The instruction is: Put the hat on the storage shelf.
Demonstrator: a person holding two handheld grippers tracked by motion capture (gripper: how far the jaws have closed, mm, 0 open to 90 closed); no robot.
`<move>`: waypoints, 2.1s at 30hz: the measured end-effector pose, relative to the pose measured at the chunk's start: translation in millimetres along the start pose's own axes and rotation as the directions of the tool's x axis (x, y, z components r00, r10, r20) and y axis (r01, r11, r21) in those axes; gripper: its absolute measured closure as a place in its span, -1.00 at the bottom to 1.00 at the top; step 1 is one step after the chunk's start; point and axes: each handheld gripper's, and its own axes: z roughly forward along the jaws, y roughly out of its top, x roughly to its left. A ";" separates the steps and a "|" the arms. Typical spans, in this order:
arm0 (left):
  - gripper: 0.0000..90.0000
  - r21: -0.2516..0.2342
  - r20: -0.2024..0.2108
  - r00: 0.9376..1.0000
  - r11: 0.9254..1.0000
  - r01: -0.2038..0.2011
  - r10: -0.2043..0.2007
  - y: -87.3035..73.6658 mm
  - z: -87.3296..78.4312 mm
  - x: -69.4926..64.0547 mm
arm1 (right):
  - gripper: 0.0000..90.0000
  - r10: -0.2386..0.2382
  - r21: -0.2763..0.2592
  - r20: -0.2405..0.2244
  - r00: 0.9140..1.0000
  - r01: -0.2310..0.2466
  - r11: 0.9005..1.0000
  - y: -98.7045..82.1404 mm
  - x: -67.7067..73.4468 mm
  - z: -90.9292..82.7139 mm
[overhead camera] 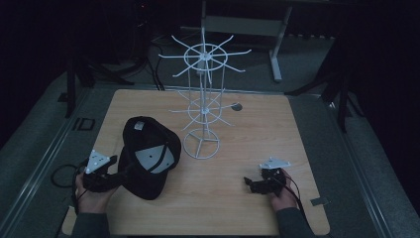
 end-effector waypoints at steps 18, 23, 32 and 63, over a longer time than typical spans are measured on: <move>-0.46 0.044 0.019 0.998 0.997 0.063 -0.064 -2.6 12.1 24.1 | -0.74 0.000 0.000 0.000 1.000 0.000 1.000 0.0 0.0 0.0; -0.46 0.069 0.045 0.996 0.995 0.071 -0.074 -4.6 18.9 28.7 | -0.74 0.000 0.000 0.000 1.000 0.000 1.000 0.0 0.0 0.0; -0.51 0.132 0.067 0.996 0.990 0.055 -0.065 -7.2 34.0 27.9 | -0.74 -0.001 0.000 0.000 1.000 0.001 1.000 0.0 0.0 0.0; -0.37 0.120 0.186 0.982 0.993 0.020 -0.043 -8.7 30.2 26.2 | -0.74 0.000 0.000 0.000 1.000 0.000 1.000 0.0 0.0 0.0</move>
